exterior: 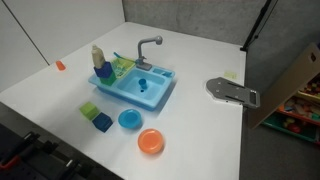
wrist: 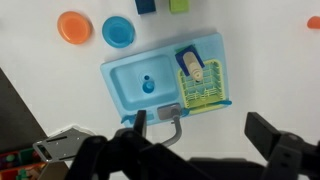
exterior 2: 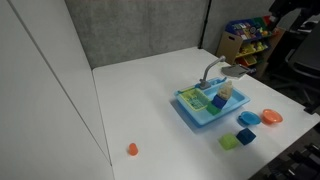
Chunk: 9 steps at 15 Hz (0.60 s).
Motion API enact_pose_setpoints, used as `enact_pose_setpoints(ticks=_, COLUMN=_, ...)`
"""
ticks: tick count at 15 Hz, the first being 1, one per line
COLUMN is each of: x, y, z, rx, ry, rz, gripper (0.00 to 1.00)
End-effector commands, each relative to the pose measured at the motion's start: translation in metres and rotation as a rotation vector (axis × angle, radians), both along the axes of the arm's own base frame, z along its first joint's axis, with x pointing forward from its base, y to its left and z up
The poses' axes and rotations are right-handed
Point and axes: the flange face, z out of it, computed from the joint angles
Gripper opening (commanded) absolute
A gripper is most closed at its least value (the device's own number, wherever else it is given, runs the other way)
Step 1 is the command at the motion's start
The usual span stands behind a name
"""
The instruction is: Take the blue cup out of the toy sink and put it on the orange plate
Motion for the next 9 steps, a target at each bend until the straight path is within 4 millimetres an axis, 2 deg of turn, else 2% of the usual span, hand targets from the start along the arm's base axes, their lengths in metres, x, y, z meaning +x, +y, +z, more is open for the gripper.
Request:
enact_pose_setpoints(ticks=1, x=0.024, y=-0.021, z=-0.013, rx=0.006, ry=0.015, rz=-0.033, gripper=1.0)
enact_pose_setpoints(ticks=9, x=0.059, y=-0.061, z=-0.08, rx=0.036, ry=0.031, rz=-0.069, gripper=1.0)
